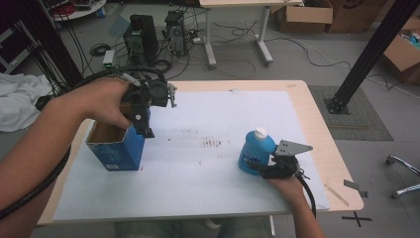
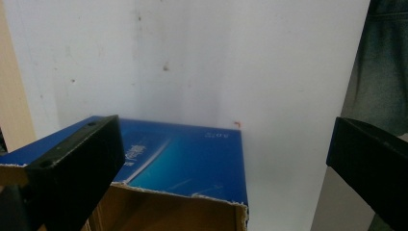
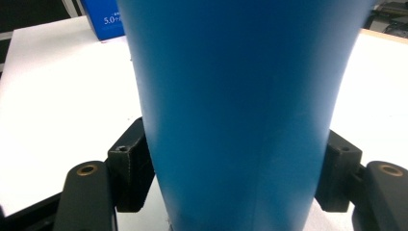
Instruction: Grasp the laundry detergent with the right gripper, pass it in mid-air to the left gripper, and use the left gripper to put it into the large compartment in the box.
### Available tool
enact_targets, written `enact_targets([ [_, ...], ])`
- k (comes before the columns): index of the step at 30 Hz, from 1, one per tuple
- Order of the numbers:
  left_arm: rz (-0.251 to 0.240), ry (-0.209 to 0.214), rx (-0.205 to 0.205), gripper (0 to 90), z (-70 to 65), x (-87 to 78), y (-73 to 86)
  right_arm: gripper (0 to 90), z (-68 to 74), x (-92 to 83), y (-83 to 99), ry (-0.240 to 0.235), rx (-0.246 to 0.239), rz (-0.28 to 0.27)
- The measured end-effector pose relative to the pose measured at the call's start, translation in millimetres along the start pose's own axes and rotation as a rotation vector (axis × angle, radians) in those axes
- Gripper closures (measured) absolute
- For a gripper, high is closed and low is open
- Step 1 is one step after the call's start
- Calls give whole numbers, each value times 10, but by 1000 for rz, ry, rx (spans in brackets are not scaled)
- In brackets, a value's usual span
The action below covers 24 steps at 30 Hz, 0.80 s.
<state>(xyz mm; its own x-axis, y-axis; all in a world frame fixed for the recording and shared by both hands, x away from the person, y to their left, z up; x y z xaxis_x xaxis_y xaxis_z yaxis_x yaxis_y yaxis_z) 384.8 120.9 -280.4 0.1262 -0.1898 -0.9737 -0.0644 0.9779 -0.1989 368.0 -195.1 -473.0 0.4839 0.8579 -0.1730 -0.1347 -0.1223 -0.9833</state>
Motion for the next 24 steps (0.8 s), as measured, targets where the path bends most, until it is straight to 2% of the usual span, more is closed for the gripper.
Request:
enact_targets([
  [6, 0, -2, 4, 2, 6, 5, -4, 336, 11, 2, -5, -9, -4, -3],
  [11, 4, 1, 3, 3, 10, 17, 2, 397, 19, 3, -11, -19, -7, -8],
  [16, 2, 3, 1, 3, 13, 33, 7, 410, 18, 2, -15, -24, -8, -20],
  [20, 14, 3, 0, 3, 23, 60, 14, 421, 15, -1, -21, -30, -7, -12],
  [24, 15, 5, 1, 2, 17, 69, -2, 435, 26, 8, -50, -25, -20, 19],
])
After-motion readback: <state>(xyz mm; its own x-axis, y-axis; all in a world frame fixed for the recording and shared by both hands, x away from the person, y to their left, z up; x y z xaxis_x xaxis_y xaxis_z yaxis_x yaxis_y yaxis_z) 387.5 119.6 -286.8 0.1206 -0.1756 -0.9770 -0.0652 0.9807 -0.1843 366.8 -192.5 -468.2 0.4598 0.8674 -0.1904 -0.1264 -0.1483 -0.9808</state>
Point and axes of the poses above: each handheld gripper's, and its own axes: x roughly forward along the jaws, y roughly out of its underside, z roughly to its left, the point moved 8 cm from there along x, roughly forward along the jaws, and after that the axes turned 12 degrees about -z, right-handed, at the moved point
